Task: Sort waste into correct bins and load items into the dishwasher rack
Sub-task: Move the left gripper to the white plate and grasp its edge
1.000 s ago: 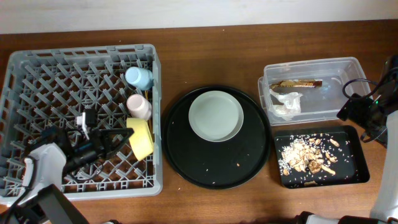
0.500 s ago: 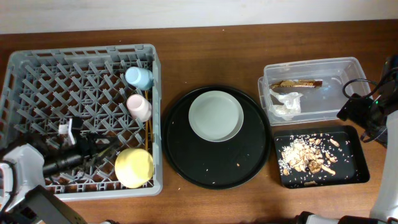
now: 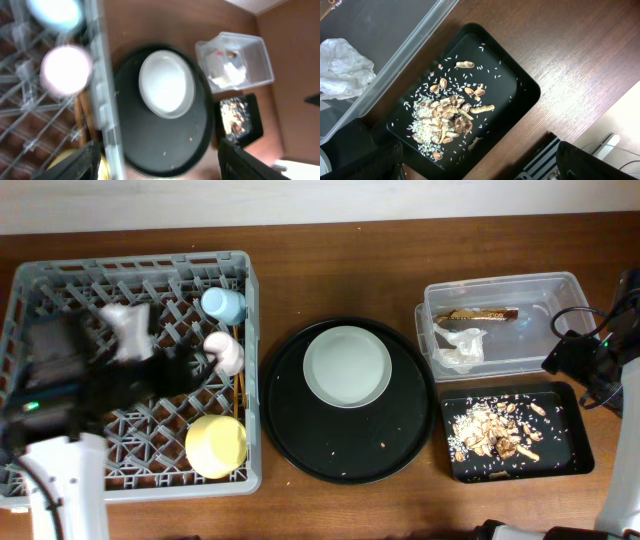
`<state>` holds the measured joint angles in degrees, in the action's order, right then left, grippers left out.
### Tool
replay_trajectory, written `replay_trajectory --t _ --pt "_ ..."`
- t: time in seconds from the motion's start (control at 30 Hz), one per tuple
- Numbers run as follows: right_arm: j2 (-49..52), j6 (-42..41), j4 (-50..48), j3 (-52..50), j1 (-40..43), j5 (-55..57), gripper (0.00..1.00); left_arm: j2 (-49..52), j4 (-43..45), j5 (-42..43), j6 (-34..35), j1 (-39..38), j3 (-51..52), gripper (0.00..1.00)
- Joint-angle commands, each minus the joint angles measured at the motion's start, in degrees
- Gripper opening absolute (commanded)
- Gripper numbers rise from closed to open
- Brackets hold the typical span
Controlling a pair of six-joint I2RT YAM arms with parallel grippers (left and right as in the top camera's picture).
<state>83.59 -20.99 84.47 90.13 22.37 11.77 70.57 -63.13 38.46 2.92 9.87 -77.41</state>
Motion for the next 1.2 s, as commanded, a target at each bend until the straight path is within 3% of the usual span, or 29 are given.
replay_trajectory --t 0.0,0.13,0.17,0.2,0.23,0.33,0.53,0.6,0.8,1.13,1.17 --pt "0.2 -0.3 0.2 0.4 0.2 0.9 0.99 2.4 5.9 -20.6 15.2 -19.4 -5.1 0.74" --pt "0.2 -0.3 0.2 0.4 0.2 0.9 0.99 9.4 10.6 -34.7 17.4 -32.7 -5.3 0.74" --pt "0.2 -0.3 0.2 0.4 0.2 0.9 0.99 12.3 11.3 -37.7 17.4 -34.9 -5.3 0.78" --pt "0.2 -0.3 0.2 0.4 0.2 0.9 0.99 14.6 11.9 -39.6 17.4 -36.3 -5.3 0.95" --pt "0.2 -0.3 0.2 0.4 0.2 0.9 0.99 17.1 12.6 -40.5 17.4 -37.2 -5.3 0.99" --pt "0.2 -0.3 0.2 0.4 0.2 0.9 0.99 24.9 14.8 -40.8 17.4 -38.0 -5.3 0.99" --pt "0.2 -0.3 0.2 0.4 0.2 0.9 0.99 35.5 20.6 -40.1 17.4 -38.0 -5.3 0.73" --pt "0.2 -0.3 0.2 0.4 0.2 0.9 0.99 37.9 23.0 -38.3 17.4 -38.0 -5.2 0.72" --pt "0.2 -0.3 0.2 0.4 0.2 0.9 0.99 43.7 25.4 -38.2 17.4 -38.5 -5.2 0.55" --pt "0.2 -0.3 0.2 0.4 0.2 0.9 0.99 51.5 28.0 -39.3 17.4 -39.3 -5.2 0.46" --pt "0.2 -0.3 0.2 0.4 0.2 0.9 0.99 52.2 28.0 -39.3 17.4 -39.3 -5.2 0.4"
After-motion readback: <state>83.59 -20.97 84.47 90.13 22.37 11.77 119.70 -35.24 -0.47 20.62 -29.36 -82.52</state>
